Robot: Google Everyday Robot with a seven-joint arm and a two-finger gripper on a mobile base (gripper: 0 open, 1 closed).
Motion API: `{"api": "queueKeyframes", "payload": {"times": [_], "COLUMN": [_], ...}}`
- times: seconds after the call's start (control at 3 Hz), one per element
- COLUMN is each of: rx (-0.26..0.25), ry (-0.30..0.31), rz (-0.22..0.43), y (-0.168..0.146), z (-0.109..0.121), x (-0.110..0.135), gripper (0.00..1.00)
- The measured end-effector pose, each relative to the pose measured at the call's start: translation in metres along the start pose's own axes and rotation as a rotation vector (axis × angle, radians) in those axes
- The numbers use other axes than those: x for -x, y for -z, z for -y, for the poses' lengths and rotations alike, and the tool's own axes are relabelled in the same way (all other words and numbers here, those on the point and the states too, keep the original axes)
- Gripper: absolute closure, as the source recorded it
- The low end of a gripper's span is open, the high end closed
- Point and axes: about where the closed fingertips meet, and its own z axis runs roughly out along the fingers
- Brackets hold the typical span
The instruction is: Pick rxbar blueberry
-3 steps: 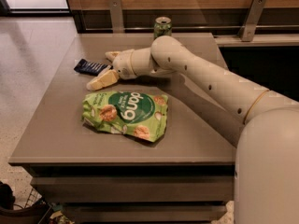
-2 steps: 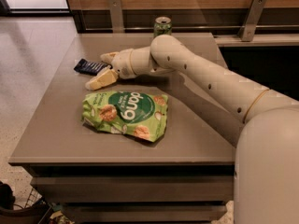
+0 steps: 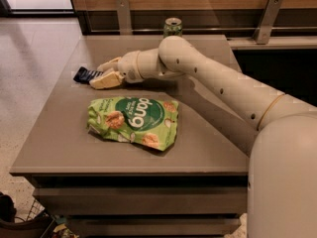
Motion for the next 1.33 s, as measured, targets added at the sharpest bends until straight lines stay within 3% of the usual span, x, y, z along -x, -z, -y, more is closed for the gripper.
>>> {"api": "queueKeyframes", "payload": {"times": [0.33, 1.33], "rx": [0.001, 0.001], "ry": [0.000, 0.000], "rz": [0.000, 0.000], "y": [0.0001, 0.0002], "z": [-0.0001, -0.0001], "x": [0.0009, 0.0012], "gripper": [1.00, 1.00]}}
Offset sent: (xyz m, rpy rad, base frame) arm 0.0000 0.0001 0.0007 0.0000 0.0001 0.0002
